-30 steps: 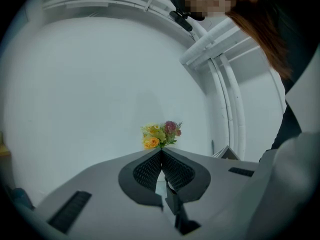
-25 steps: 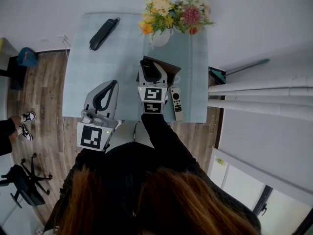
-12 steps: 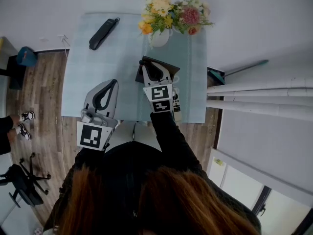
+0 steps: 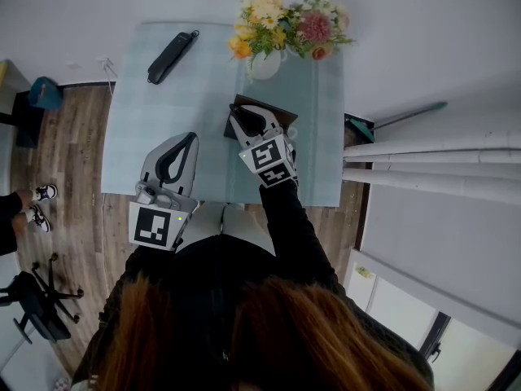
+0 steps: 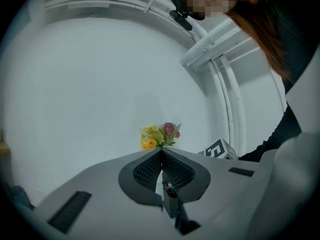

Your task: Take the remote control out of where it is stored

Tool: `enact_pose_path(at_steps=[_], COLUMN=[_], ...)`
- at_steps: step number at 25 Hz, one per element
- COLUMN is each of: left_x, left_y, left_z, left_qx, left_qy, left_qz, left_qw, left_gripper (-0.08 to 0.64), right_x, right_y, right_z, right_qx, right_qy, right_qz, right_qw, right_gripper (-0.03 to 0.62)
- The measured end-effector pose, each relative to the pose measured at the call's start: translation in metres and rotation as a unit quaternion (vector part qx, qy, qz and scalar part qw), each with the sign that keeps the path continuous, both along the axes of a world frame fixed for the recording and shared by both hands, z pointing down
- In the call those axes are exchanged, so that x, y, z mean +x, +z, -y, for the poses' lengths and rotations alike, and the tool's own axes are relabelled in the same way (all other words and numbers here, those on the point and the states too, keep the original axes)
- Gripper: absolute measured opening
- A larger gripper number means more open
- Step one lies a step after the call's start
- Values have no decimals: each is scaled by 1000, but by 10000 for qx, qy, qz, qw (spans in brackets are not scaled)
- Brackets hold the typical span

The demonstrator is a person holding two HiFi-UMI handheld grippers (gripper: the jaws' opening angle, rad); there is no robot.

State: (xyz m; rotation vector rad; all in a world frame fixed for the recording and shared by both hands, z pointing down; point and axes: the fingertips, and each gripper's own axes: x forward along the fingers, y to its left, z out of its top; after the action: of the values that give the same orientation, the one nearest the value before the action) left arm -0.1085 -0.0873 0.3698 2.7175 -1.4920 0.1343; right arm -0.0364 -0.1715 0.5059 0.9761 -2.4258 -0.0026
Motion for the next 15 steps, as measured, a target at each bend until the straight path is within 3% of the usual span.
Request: enact_pose_path(at_steps=[7, 15], left_x=[-3, -6], left_y=[-1, -3], left_z=[4, 8], left_qx=[5, 25], left_qy=[-92, -186], left_qz=[7, -29], left_qw=[10000, 9998], left_gripper=[5, 5], right_x=[2, 17], right_y=[2, -16], right_z=[5, 9], right_qx=[-50, -7], right_qy=[227, 438], right_qz=[212, 890], right_qw=[9995, 9951], right_gripper=[75, 71])
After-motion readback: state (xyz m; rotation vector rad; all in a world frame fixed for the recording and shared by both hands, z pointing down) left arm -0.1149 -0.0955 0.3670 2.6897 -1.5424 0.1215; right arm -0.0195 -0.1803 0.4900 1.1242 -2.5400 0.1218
